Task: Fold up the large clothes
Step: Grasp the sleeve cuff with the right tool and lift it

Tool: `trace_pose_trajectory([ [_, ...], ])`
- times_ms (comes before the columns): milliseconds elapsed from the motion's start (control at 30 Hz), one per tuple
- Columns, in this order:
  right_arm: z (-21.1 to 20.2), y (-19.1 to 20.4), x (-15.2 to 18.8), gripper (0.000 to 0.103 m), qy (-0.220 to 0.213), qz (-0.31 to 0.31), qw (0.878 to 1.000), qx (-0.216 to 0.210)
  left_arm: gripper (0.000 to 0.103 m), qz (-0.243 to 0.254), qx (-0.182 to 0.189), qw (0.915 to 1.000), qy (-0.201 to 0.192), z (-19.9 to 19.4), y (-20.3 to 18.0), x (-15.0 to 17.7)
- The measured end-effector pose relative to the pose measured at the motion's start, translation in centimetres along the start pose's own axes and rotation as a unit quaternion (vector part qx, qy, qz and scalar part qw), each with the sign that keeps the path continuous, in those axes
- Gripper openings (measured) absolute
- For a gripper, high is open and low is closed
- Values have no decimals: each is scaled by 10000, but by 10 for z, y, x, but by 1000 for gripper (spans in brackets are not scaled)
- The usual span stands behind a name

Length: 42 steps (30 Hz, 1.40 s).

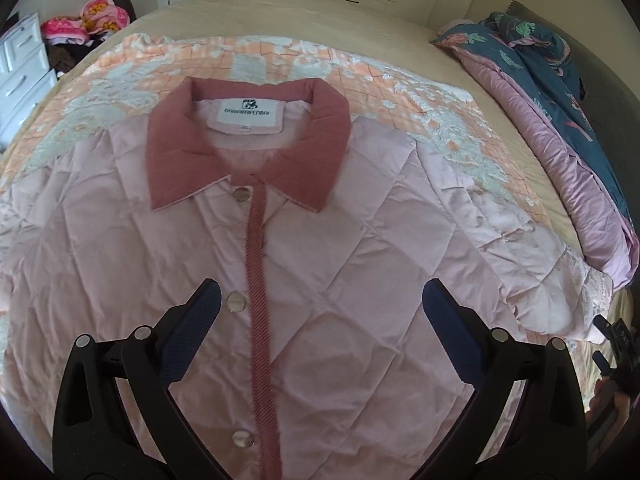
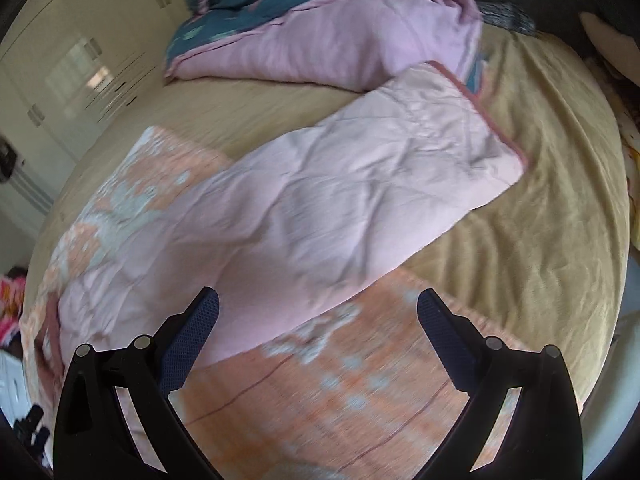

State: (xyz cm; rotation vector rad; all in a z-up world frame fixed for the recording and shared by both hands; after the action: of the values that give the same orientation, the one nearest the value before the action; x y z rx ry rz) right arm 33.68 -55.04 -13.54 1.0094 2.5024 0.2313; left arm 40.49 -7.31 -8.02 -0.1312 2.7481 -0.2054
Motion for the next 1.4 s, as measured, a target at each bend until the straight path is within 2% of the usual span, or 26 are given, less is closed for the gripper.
trace_pose_trajectory([
  [233,20,-47,-33,99,-67,713,9972,237,95,-139,-149,9998,6,7,2,-12],
  [367,34,-68,-50,97,-18,1171,9931,-65,95,-242,-182,9995,8,6,7,-19],
  [433,36,-75,-58,76,-120,1284,9916,-67,95,-305,-259,9992,-20,3,11,-22],
  [467,35,-77,-60,74,-126,1356,9906,-131,95,-322,-260,9991,-31,1,13,-23],
  [567,27,-76,-64,54,-264,1431,9888,-331,95,-320,-326,9989,-120,-10,17,-27],
  [600,22,-75,-65,42,-348,1397,9889,-380,95,-325,-334,9988,-148,-13,19,-29],
  [633,15,-73,-67,35,-459,1321,9890,-481,95,-334,-323,9988,-171,-17,20,-30],
  [800,-41,-34,-74,23,-1108,594,9866,-1038,95,-315,-376,9981,-364,-44,24,-37],
  [933,-89,10,-71,20,-1406,-57,9811,-1330,95,-351,-263,9979,-467,-63,30,-41],
  [1067,-134,65,-63,19,-1640,-721,9704,-1621,95,-437,-60,9979,-471,-84,40,-43],
  [1200,-168,122,-57,19,-1792,-1267,9583,-1830,95,-344,-283,9966,-694,-109,53,-44],
  [1400,-209,199,-24,19,-1919,-1985,9378,-2104,95,-428,-299,9952,-833,-138,83,-42],
])
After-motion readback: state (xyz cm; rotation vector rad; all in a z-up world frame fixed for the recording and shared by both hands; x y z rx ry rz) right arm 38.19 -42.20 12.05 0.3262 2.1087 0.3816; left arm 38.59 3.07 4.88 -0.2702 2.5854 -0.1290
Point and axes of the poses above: each gripper's, at about its wrist camera, not at the fingertips, and z roughly the way its jaws point, y to its left, x to its underside, the point moved 6 cm from there along z, roughly the way its jaws point, and after that the axes turned 11 degrees about y, right-handed, at the moved point
